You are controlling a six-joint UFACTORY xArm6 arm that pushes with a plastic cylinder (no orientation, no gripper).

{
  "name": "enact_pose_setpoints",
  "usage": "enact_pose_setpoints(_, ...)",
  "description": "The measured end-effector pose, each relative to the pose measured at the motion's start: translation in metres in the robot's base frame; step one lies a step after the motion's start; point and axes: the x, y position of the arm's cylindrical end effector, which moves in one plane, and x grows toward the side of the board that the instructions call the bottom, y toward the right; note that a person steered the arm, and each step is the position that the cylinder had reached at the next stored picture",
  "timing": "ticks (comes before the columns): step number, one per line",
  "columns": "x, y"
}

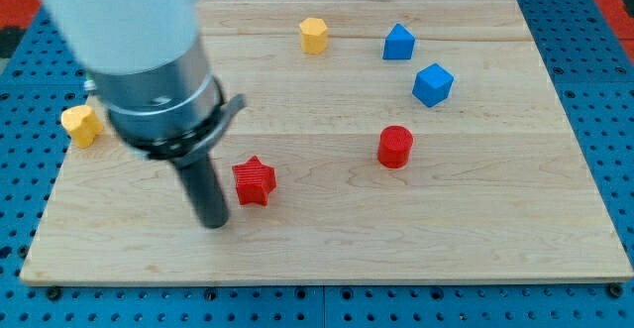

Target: Place the red star vertical to the bottom of the hexagon

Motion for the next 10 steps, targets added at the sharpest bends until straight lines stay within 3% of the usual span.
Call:
enact_pose_setpoints(2, -0.024, 0.069)
enact_pose_setpoints(3, 0.019, 0.041)
enact_pose_setpoints(4, 0.033, -0.041)
enact_pose_setpoints(5, 0.022, -0.106)
enact_pose_setpoints(7, -0.006, -0.112)
enact_pose_setpoints(10, -0.009, -0.127)
